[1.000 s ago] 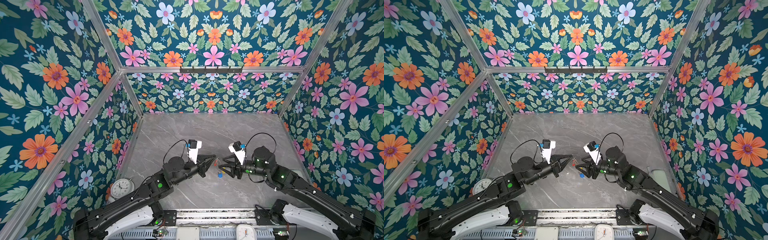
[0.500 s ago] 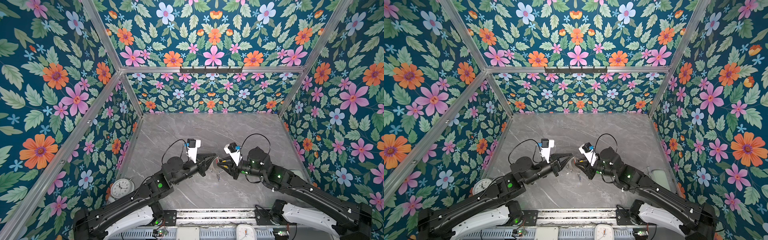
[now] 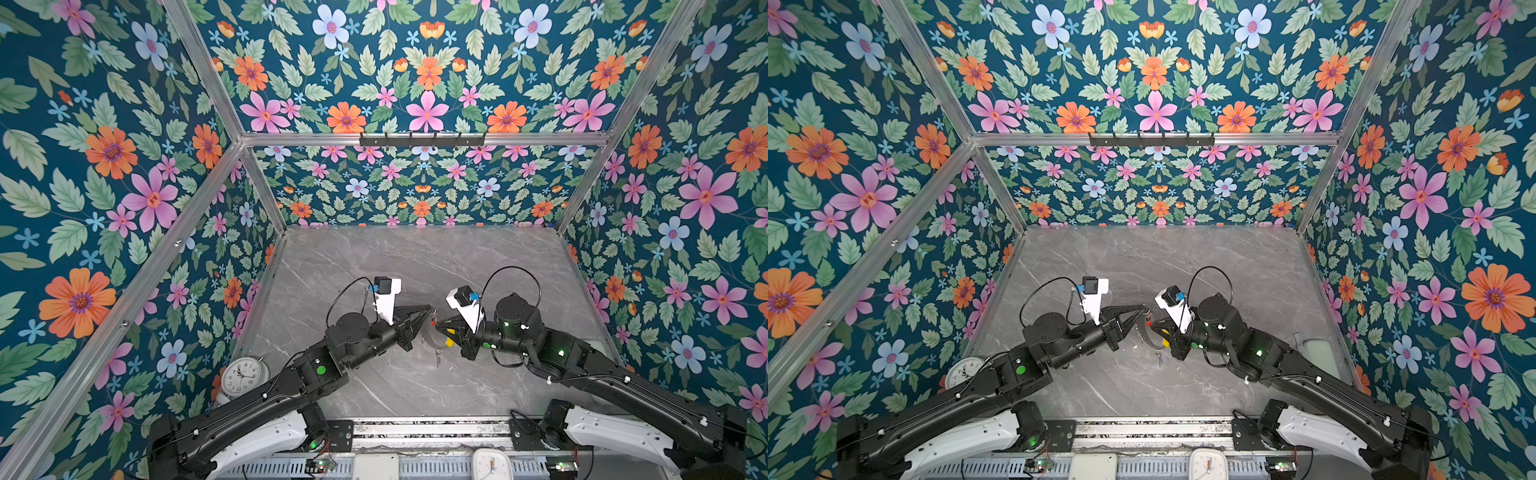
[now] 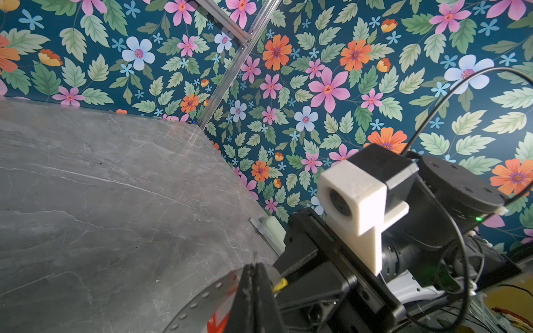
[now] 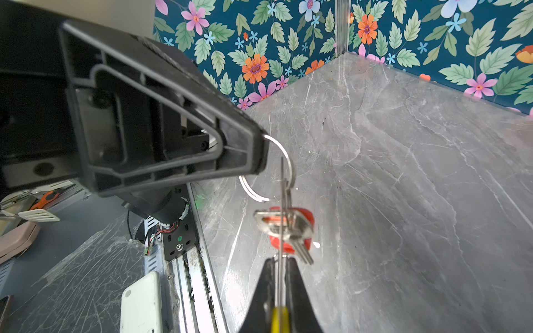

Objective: Remove the keys from the keyring

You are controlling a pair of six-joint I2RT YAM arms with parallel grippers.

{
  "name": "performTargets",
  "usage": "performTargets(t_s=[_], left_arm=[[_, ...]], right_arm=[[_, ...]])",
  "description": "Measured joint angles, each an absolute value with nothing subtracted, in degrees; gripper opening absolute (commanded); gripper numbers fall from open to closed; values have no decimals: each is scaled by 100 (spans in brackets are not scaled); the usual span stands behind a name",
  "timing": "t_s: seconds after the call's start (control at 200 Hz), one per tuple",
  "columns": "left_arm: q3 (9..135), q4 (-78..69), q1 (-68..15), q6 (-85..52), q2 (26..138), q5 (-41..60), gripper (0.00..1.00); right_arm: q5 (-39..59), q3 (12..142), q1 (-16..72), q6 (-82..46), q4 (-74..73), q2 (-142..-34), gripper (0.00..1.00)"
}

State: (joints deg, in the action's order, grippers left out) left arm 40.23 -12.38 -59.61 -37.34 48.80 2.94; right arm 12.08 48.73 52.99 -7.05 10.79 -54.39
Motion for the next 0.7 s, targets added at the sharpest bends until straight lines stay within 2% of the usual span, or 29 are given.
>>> performTargets(t_s=[0.56, 0.7], left_arm=[[3522, -2038, -5966, -3428, 4862, 163, 0], [3055, -2652, -5966, -3275, 4720, 193, 0]], right_arm=[[626, 5085, 5815, -867, 1286, -5723, 0], [711, 5098, 5902, -878, 1299, -5787, 28]])
